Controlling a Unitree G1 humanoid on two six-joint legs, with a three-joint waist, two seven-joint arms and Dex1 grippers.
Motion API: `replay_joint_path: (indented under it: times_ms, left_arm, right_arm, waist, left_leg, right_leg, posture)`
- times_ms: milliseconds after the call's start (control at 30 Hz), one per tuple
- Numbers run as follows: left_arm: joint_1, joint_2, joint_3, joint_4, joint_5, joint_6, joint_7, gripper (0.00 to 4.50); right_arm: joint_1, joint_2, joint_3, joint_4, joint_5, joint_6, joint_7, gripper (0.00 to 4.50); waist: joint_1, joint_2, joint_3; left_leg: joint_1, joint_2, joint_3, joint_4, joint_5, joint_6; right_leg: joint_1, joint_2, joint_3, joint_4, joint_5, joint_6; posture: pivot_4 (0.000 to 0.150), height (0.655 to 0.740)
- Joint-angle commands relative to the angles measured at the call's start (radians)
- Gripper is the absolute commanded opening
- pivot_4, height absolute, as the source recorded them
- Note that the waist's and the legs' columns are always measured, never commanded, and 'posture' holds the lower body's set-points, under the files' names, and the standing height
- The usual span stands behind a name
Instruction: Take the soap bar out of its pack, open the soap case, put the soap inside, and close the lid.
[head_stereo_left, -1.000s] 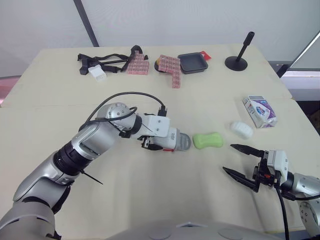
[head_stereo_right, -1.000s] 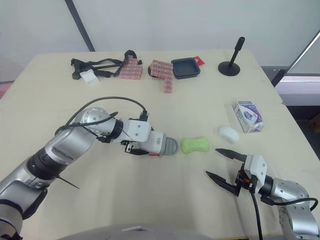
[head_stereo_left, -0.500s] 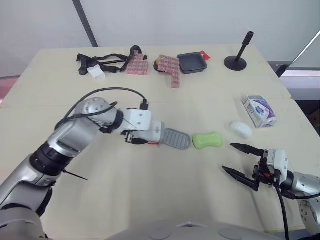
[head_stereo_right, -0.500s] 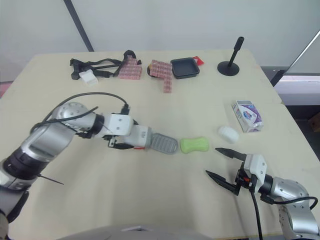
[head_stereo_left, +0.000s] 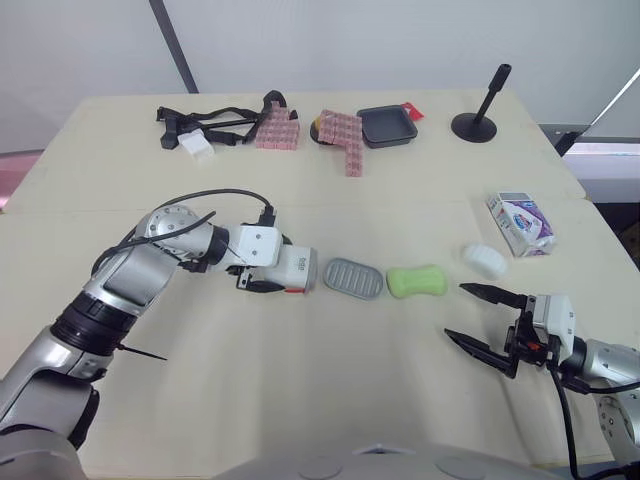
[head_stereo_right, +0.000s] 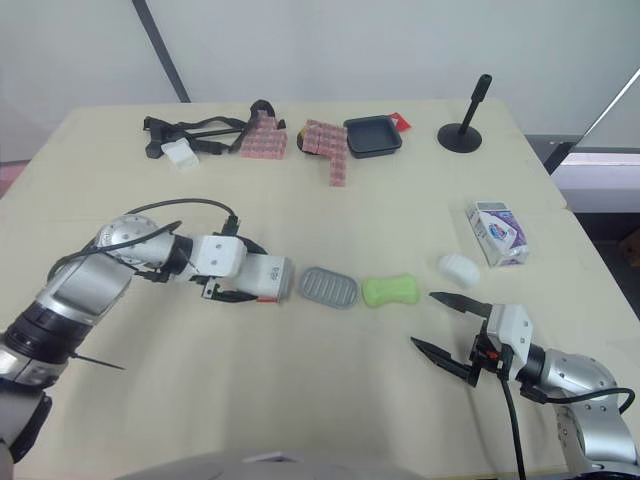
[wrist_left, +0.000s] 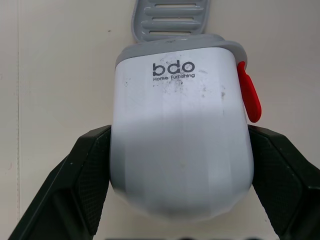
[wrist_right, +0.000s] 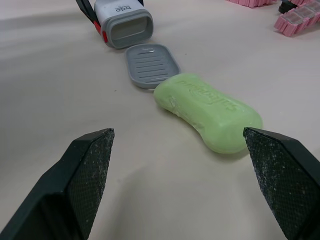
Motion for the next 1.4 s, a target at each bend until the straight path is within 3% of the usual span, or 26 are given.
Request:
replay_joint_path:
  times_ms: [33, 467, 533, 800, 1200, 1400]
  left_arm:
    - [0.003, -0.004, 0.028, 0.014, -0.013, -0.043, 0.003, 3.47]
    - [0.022, -0.002, 0.034, 0.038, -0.03, -0.067, -0.015, 3.47]
    - [0.024, -0.001, 0.033, 0.041, -0.029, -0.068, -0.014, 4.48]
    - [0.021, 0.002, 0.052, 0.031, -0.05, -0.057, -0.024, 4.49]
    - [0.067, -0.019, 0.241, -0.084, -0.325, 0.053, -0.036, 4.49]
    - [0.283, -0.079, 0.386, -0.187, -0.421, 0.009, 0.061, 4.49]
  right_arm:
    - [0.009, -0.018, -0.014, -0.021, 0.006, -0.004, 0.005, 4.44]
    - [0.01, -0.022, -0.013, -0.02, 0.007, -0.005, 0.003, 4.44]
    - [0.009, -0.023, -0.012, -0.02, 0.007, -0.005, 0.004, 4.5]
    - [0.002, -0.028, -0.01, -0.016, 0.008, 0.0, 0.005, 4.5]
    - [0.002, -0.049, -0.015, -0.03, 0.01, 0.008, 0.014, 4.5]
    - [-0.022, -0.098, -0.019, -0.07, -0.004, 0.041, 0.004, 4.5]
  waist:
    - [0.0, 0.0, 0.0]
    - [-0.001, 0.0, 0.0]
    - [-0.001, 0.0, 0.0]
    - [-0.001, 0.0, 0.0]
    - [0.0, 0.0, 0.0]
    - [-0.008, 0.0, 0.0]
  left_leg:
    - [0.0, 0.0, 0.0, 0.0, 0.0, 0.0]
    - [0.0, 0.0, 0.0, 0.0, 0.0, 0.0]
    - [0.0, 0.0, 0.0, 0.0, 0.0, 0.0]
    - [0.0, 0.0, 0.0, 0.0, 0.0, 0.001]
    - [0.0, 0.0, 0.0, 0.0, 0.0, 0.001]
    - [-0.001, 0.0, 0.0, 0.0, 0.0, 0.001]
  right_leg:
    - [0.0, 0.0, 0.0, 0.0, 0.0, 0.0]
    - [0.0, 0.0, 0.0, 0.0, 0.0, 0.0]
    - [0.0, 0.0, 0.0, 0.0, 0.0, 0.0]
    - [0.0, 0.0, -0.001, 0.0, 0.0, 0.0]
    - [0.0, 0.0, -0.001, 0.001, 0.0, -0.001]
    - [0.0, 0.0, 0.0, 0.0, 0.0, -0.001]
  posture:
    - [0.15, 0.74]
    - [0.15, 0.74]
    - [0.15, 0.74]
    - [0.15, 0.74]
    - [0.15, 0.74]
    - [0.15, 0.74]
